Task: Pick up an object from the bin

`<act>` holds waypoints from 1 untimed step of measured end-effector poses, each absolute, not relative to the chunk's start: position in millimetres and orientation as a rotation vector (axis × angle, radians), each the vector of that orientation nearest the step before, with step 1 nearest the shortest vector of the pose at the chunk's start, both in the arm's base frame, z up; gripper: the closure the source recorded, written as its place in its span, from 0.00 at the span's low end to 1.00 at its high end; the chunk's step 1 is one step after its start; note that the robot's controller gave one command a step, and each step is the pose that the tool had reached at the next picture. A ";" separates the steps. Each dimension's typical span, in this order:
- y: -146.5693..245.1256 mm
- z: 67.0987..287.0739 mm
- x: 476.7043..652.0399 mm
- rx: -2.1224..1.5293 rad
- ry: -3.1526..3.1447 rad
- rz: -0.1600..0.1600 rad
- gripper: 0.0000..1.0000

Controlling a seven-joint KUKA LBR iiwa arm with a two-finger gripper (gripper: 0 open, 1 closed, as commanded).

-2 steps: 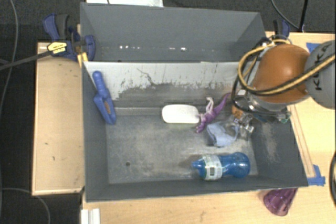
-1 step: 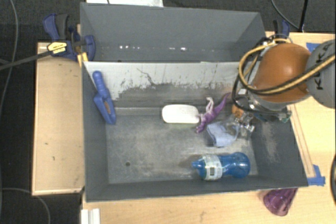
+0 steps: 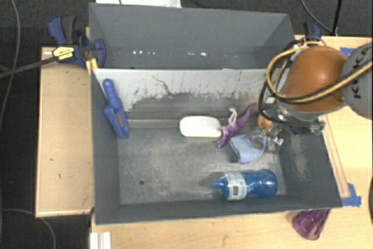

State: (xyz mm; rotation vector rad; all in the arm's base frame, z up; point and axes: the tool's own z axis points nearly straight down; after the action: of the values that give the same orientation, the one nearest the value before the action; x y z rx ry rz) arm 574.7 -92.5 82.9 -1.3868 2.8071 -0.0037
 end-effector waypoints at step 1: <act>-92.4 90.1 575.0 -1.385 2.806 -0.005 1.00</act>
Offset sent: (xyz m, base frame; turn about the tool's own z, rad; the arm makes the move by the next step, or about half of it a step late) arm 0.0000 0.0000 0.0056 0.0000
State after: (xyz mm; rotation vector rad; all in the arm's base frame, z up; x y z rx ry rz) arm 575.0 -92.4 90.1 -1.3854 2.8059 -0.0046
